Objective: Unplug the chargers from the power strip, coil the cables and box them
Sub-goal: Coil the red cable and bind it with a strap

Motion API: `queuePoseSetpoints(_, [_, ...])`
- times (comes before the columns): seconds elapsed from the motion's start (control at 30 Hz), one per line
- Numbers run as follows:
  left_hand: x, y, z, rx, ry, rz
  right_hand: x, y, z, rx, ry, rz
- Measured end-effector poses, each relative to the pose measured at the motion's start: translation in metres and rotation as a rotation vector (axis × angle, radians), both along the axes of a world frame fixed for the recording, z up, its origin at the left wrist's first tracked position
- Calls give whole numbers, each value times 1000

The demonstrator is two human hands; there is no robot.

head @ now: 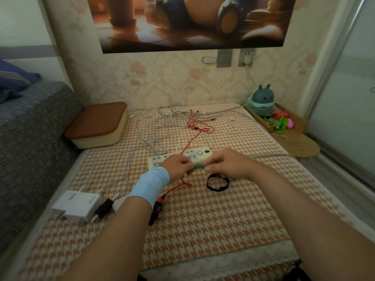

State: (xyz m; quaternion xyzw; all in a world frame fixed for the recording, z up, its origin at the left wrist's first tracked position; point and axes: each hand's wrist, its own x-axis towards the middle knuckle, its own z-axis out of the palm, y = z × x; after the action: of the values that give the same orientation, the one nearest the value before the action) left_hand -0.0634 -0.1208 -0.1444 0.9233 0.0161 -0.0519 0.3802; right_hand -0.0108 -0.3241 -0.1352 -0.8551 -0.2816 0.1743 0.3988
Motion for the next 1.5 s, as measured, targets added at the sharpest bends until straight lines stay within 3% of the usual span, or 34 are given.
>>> queuePoseSetpoints(0.23, [-40,11,-1,237,89,-59,-28,17,-10,-303,131,142])
queuePoseSetpoints(0.37, [-55,30,-6,325,63,16,-36,21,-6,-449,145,161])
queuePoseSetpoints(0.57, [-61,49,-10,328,137,31,-30,33,-8,-296,-151,-7])
queuePoseSetpoints(0.7, [-55,42,-9,559,233,-60,-33,48,-6,-437,-304,13])
queuePoseSetpoints(0.87, [-56,40,-13,557,241,-76,-36,68,-12,-632,-449,-9])
queuePoseSetpoints(0.97, [-61,46,-10,477,267,-71,-41,76,-12,-582,-453,-35])
queuePoseSetpoints(1.1, [-70,53,-3,148,258,-56,-50,91,-19,-187,-78,-71])
queuePoseSetpoints(1.2, [-74,59,2,-76,259,-2,-52,101,-12,2,102,-109])
queuePoseSetpoints(1.27, [-74,58,5,-218,242,83,-57,104,-3,66,101,-48])
queuePoseSetpoints(1.37, [-73,55,10,-522,267,318,-69,107,4,-10,-105,79])
queuePoseSetpoints(1.5, [-76,61,19,-622,98,408,-84,111,11,-18,-104,163])
